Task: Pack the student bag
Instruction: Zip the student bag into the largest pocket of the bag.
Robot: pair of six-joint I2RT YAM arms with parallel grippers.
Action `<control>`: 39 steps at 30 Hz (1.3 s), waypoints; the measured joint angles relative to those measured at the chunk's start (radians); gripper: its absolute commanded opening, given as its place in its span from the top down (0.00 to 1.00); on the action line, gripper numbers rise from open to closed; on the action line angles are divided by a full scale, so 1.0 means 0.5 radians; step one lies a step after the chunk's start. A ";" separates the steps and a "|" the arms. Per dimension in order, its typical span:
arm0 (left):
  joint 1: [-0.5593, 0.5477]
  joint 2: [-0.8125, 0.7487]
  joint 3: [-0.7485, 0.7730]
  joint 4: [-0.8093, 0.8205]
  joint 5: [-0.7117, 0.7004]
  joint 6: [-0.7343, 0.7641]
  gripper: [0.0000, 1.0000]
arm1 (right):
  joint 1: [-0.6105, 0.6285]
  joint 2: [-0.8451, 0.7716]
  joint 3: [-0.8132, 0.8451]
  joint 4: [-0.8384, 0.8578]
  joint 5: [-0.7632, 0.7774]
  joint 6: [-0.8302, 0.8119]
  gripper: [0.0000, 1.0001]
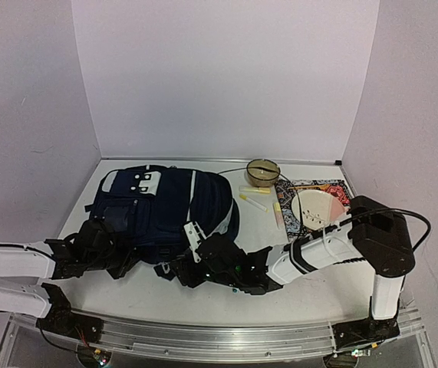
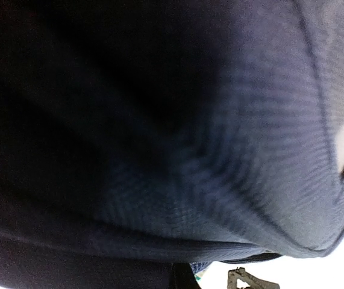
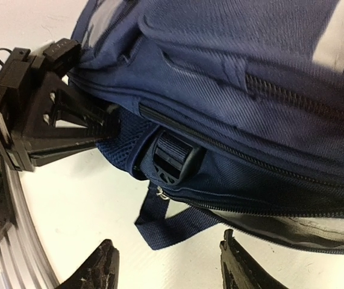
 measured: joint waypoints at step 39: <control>-0.001 0.018 0.375 -0.137 0.049 -0.090 1.00 | 0.064 0.481 0.641 -0.235 0.681 -0.114 0.58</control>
